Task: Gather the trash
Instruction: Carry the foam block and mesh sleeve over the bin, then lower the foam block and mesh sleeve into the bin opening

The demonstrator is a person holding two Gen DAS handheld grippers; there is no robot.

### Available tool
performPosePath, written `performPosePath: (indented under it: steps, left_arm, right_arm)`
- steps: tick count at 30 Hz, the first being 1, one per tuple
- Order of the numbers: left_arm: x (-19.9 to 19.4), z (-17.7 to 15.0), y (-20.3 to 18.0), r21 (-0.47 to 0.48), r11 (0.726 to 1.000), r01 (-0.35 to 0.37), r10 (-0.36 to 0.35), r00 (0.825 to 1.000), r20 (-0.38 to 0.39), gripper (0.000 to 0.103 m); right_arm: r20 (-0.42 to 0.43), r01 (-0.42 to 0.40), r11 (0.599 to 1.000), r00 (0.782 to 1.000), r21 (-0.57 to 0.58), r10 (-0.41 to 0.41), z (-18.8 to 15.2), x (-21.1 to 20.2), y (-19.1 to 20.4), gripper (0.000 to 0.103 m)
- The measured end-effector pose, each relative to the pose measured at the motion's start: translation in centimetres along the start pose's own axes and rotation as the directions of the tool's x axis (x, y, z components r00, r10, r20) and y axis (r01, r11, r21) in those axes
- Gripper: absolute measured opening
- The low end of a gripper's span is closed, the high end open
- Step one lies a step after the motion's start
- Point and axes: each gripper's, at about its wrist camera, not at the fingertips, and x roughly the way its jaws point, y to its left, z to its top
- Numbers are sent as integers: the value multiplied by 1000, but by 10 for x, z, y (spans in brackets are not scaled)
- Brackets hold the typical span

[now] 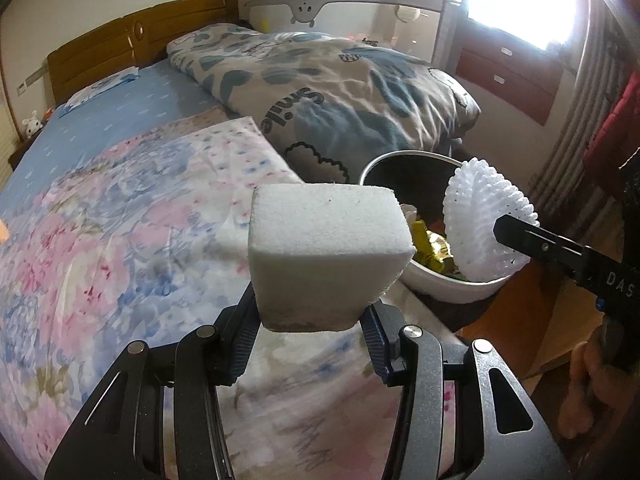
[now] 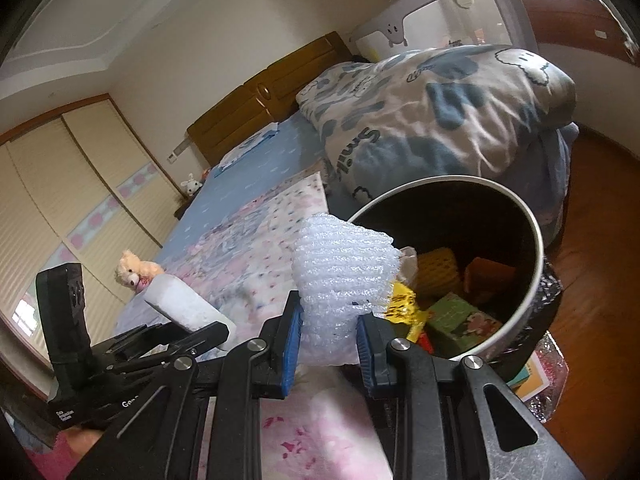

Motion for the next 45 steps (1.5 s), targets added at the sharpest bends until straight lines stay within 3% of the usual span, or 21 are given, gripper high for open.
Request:
performPosePath:
  steps: [20,45]
  left_arm:
    - [21,32,-46,69,995,69,-68,998,-9,47]
    - [34,47,-65,104,992,72,-71,997,-13,47]
  right_arm:
    - [12,79,996,997,27,-80,17,-12,-35,25]
    - [14,87,996,996,33,-87,27,-11,-46,25]
